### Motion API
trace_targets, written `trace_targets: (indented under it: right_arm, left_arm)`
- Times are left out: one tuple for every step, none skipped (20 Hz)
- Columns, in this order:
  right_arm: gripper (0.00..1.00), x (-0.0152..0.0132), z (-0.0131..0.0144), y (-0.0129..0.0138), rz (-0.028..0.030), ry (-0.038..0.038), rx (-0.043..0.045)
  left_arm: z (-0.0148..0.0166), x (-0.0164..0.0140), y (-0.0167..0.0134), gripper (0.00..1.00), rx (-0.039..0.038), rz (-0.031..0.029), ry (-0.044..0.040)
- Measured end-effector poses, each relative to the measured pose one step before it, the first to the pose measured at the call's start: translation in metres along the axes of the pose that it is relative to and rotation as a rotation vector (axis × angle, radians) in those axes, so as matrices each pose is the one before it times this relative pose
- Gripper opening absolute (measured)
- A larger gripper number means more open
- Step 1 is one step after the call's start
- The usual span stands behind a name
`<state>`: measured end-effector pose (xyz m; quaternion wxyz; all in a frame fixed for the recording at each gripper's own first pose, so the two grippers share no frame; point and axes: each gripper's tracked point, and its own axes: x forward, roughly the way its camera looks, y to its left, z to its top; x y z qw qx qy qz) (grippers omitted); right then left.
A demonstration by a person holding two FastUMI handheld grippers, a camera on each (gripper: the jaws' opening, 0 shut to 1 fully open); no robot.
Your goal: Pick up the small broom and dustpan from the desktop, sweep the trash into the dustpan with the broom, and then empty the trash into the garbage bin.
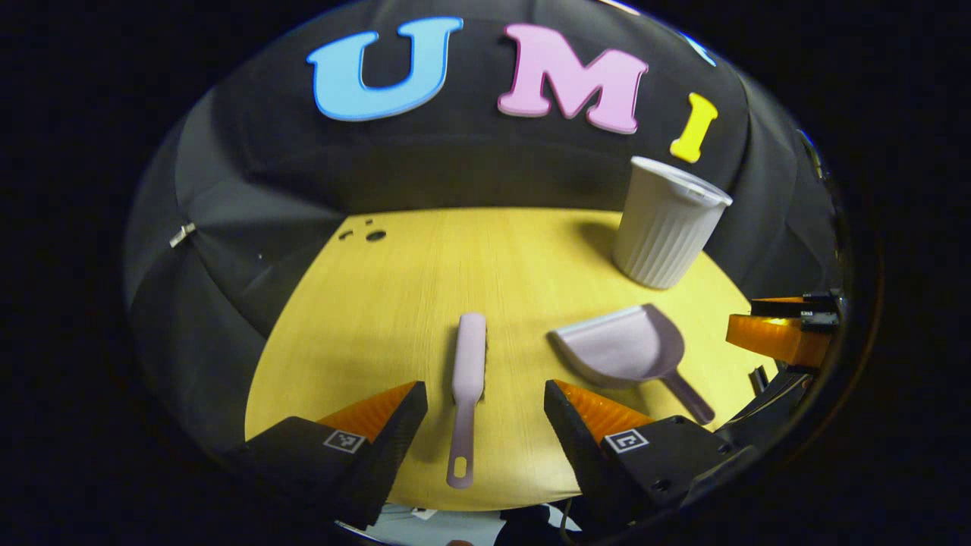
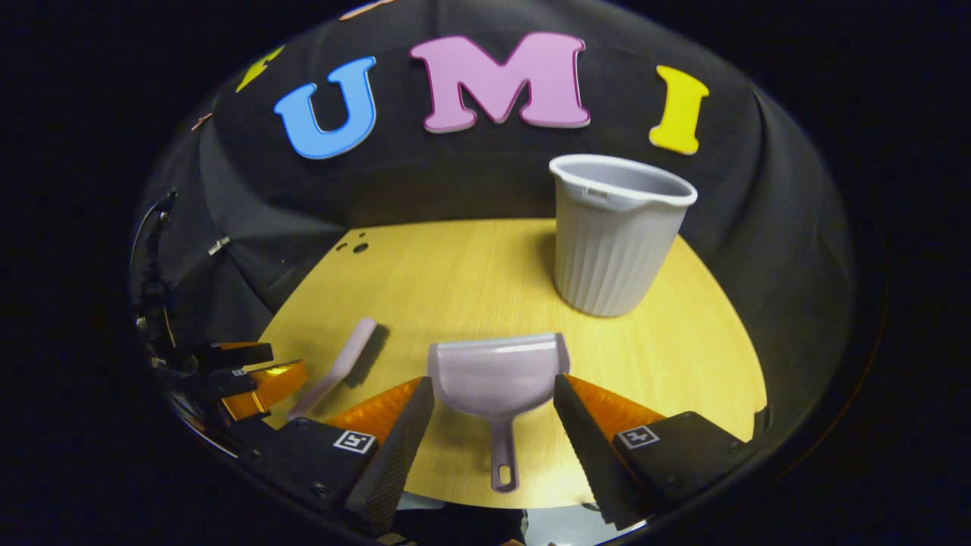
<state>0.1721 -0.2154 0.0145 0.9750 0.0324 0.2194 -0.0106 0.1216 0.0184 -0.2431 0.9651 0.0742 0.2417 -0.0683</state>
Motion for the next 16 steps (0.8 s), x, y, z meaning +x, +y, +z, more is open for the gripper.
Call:
trace_targets:
  right_arm:
    - [0.99,-0.01290,0.01283,0.00262,-0.00681,-0.06214,-0.00824]
    - [0.99,-0.01101,0.01008,0.00122,-0.00413,-0.04319,-0.00461]
    - [0.99,-0.00807,0.00613,0.00117,-0.00674,-0.03454,-0.00324]
    - [0.98,-0.00744,0.00501,-0.00046,-0.01060,-0.02897,-0.00220]
    - [0.99,-0.00698,0.00564,0.00117,-0.00453,-0.02520,-0.00241]
    - [0.99,-0.00754,0.00615,0.00240,-0.00181,-0.02370,-0.00284]
    - [0.99,-0.00630,0.00642,0.00143,0.00068,-0.03111,-0.00926]
    - [0.99,-0.00453,0.00572,0.00094,-0.00587,-0.02954,-0.01167]
    - [0.99,-0.00485,0.00442,0.00025,-0.00497,-0.02600,-0.00797]
    - [0.98,-0.00456,0.00496,0.00302,0.00025,-0.02169,0.00048]
    - [0.99,-0.00409,0.00335,0.00427,0.01129,-0.00838,0.00863]
    - [0.99,-0.00162,-0.00220,0.00506,0.01534,0.00980,0.00556]
    - [0.99,-0.00208,-0.00240,0.00232,0.00265,0.00619,-0.00139]
    - [0.99,-0.00100,0.00102,0.00162,-0.00135,-0.00392,-0.00810]
    - [0.99,0.00061,0.00186,0.00126,-0.00320,-0.00786,-0.01092]
    - [0.99,-0.00088,0.00125,0.00314,-0.00116,-0.00877,-0.00878]
  left_arm:
    - [0.01387,-0.01668,0.00291,0.99,0.01413,0.01044,-0.07310]
    - [0.01064,-0.01290,0.00089,0.99,0.00911,0.01033,-0.05169]
    - [0.01009,-0.01211,0.00068,0.99,0.00277,0.01135,-0.04659]
    - [0.00869,-0.01176,0.00390,0.98,-0.00076,0.02345,-0.04796]
    - [0.00983,-0.01089,0.00589,0.98,-0.00470,0.03084,-0.05119]
    - [0.00615,-0.00767,0.00313,0.98,-0.00588,0.02139,-0.04541]
    - [0.00636,-0.00868,0.00196,0.98,-0.00601,0.01195,-0.04392]
    - [0.00633,-0.00782,0.00169,0.98,-0.00253,0.00580,-0.03488]
    - [0.00595,-0.00716,0.00194,0.98,0.00199,0.01271,-0.02716]
    - [0.00316,-0.00873,0.00284,0.98,0.00119,0.01174,-0.02068]
    - [0.00166,-0.00649,0.00019,0.98,-0.00342,0.00613,-0.01598]
    - [0.00106,-0.00588,-0.00102,0.98,-0.00896,0.00232,-0.01361]
    - [0.00204,-0.00444,-0.00168,0.98,-0.00876,-0.00297,-0.00702]
    - [0.00207,-0.00457,0.00168,0.98,-0.00626,-0.00319,-0.00013]
    - [-0.00045,-0.00372,0.00041,0.98,-0.00301,-0.00382,0.00285]
    - [-0.00366,-0.00097,-0.00010,0.98,-0.00396,-0.00333,0.00454]
